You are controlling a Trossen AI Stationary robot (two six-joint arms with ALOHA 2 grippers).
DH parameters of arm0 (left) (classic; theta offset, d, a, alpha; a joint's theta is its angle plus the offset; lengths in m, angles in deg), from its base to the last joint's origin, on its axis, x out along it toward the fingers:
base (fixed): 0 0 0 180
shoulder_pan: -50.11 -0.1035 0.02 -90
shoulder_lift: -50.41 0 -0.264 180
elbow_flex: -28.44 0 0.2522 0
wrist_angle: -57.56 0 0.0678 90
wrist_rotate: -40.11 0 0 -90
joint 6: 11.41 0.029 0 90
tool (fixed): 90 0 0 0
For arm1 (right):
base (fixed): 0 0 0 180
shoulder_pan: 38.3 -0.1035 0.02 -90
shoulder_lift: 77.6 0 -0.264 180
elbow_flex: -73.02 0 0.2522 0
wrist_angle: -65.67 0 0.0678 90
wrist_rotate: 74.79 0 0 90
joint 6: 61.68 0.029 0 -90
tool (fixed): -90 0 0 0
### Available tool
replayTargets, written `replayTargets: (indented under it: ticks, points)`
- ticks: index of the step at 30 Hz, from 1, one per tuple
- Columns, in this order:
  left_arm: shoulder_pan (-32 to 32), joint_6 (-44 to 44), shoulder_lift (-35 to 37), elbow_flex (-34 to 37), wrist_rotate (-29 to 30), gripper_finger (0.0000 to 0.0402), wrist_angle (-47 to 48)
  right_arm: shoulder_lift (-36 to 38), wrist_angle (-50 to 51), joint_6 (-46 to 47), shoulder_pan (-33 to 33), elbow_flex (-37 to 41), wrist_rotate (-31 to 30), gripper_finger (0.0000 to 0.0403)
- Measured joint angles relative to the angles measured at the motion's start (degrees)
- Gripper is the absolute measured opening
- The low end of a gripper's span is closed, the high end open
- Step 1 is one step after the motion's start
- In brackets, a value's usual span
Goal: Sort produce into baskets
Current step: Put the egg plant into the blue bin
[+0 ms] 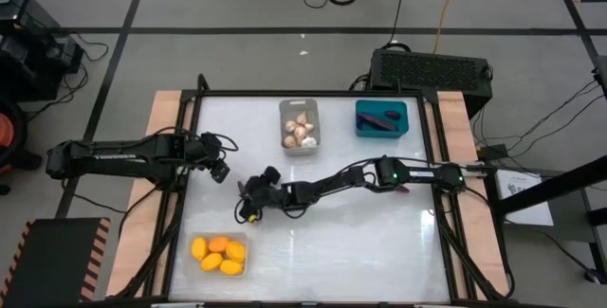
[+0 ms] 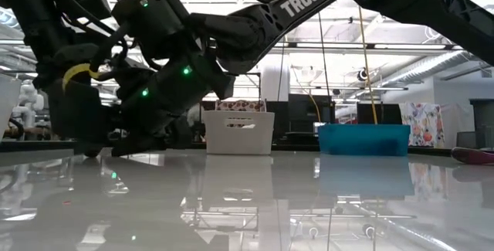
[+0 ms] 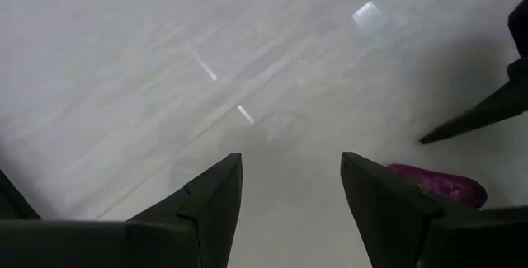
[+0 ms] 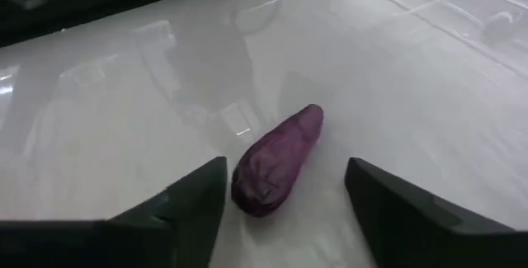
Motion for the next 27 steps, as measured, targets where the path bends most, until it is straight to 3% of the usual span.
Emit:
replayTargets:
  ticks: [5, 14, 20, 27]
  points:
    - [0.00, -0.17, -0.02, 0.00, -1.78, 0.0215, 0.02, 0.00, 0.37, 0.27, 0.65, 0.06, 2.14, 0.0177]
    - [0.07, -1.44, -0.02, 0.00, -1.40, 0.0215, 0.00, 3.76, 9.90, 4.30, 2.09, 0.12, 17.08, 0.0046]
    - [0.07, -1.42, -0.02, 0.00, -0.95, 0.0215, 0.04, 10.50, 26.77, -2.63, 2.14, 0.31, 23.96, 0.0026]
    - [0.13, -3.62, 0.00, 0.00, 0.30, 0.0215, 0.03, 19.68, 44.48, -13.22, 4.66, 0.32, 23.05, 0.0036]
